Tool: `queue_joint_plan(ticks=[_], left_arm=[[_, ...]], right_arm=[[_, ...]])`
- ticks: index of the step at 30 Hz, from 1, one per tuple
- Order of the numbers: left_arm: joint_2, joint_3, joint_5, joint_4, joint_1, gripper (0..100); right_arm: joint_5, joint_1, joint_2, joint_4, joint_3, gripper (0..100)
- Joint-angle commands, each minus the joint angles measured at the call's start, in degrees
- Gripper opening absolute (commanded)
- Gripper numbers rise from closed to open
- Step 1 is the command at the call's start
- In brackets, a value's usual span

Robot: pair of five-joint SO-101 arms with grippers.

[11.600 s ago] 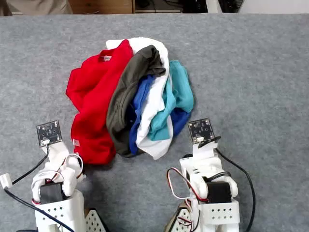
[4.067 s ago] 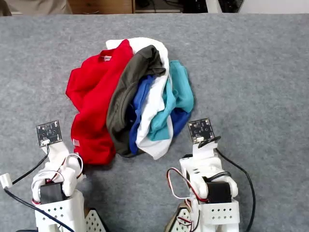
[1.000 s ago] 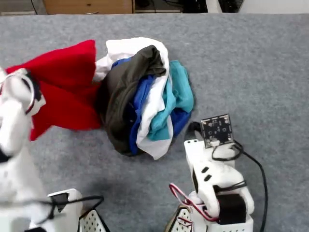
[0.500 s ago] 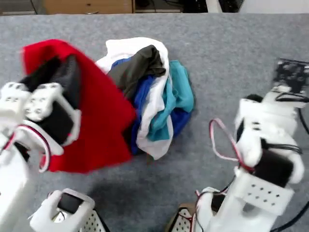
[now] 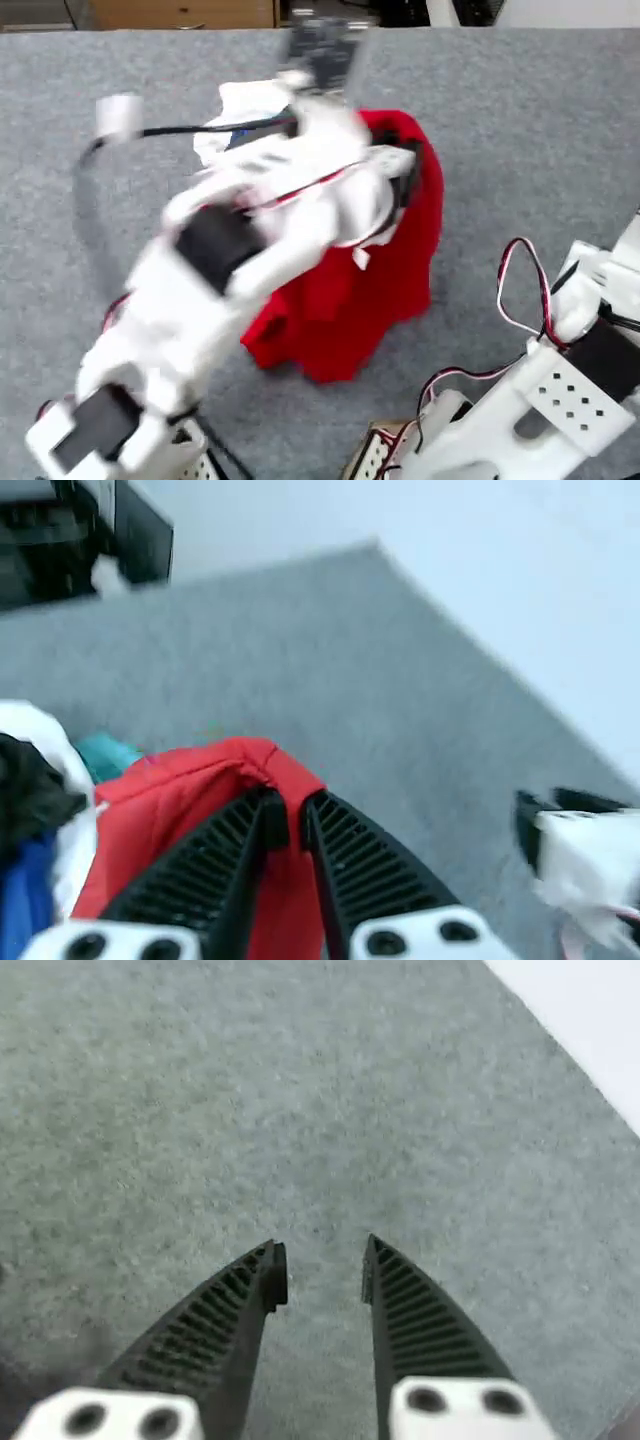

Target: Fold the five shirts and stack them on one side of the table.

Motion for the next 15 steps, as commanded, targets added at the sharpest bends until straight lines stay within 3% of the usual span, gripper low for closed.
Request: queue_joint_plan(ticks=[1, 5, 15], left_arm=[[7.4, -0.8, 0.5, -3.7, 0.9, 2], [15.1, -0.9, 0.3, -3.9, 1.8, 3], [18.2, -0.9, 0.2, 6.1, 2.2, 20]], right_arm=[[2.0, 1.6, 0.0, 0.4, 0.8, 15.3], [2.2, 1.4, 0.0, 0.4, 1.8, 15.3], [2.2, 1.3, 0.0, 0.4, 2.3, 15.3]])
